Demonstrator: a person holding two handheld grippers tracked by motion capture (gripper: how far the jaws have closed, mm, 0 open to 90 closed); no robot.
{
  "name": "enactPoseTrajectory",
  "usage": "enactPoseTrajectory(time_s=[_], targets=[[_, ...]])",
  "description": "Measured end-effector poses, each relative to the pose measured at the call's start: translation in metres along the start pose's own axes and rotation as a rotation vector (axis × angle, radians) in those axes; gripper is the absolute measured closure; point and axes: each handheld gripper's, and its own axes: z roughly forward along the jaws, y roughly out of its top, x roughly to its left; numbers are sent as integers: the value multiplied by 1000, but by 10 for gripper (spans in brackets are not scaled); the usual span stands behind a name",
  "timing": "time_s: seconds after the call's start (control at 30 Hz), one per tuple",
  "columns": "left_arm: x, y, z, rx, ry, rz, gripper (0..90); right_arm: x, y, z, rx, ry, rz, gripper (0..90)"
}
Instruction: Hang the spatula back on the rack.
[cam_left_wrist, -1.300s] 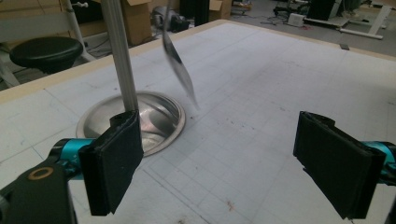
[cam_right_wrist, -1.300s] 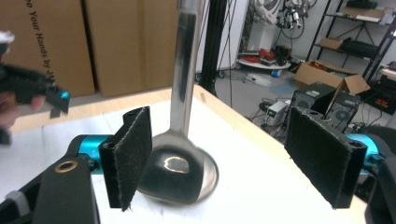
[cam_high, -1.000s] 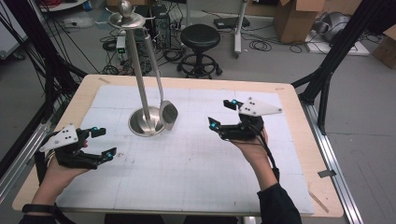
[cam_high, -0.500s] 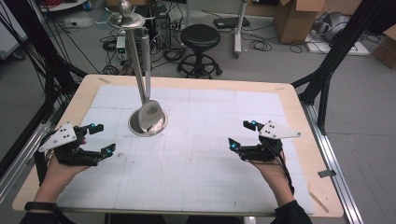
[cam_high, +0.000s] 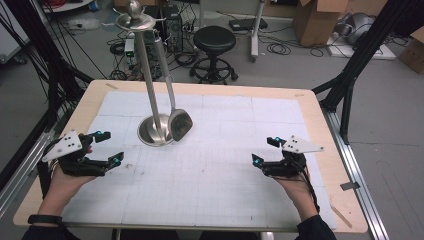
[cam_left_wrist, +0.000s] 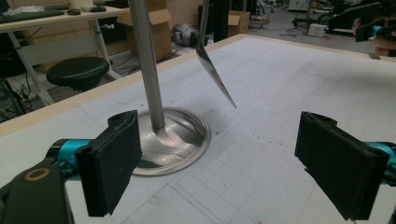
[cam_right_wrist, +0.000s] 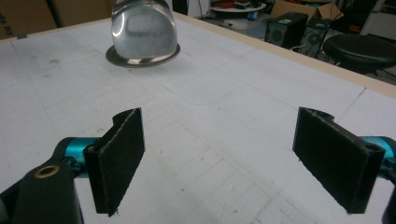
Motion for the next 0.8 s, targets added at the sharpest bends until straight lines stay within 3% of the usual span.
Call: enactPoseTrajectory(time_s=[0.13, 0.8], targets=[[1, 0, -1, 3, 6, -1, 150, -4, -3, -1, 7, -9, 15, 161], [0, -2, -1, 8, 3, 5, 151, -4, -4, 2, 7, -9, 0, 161]])
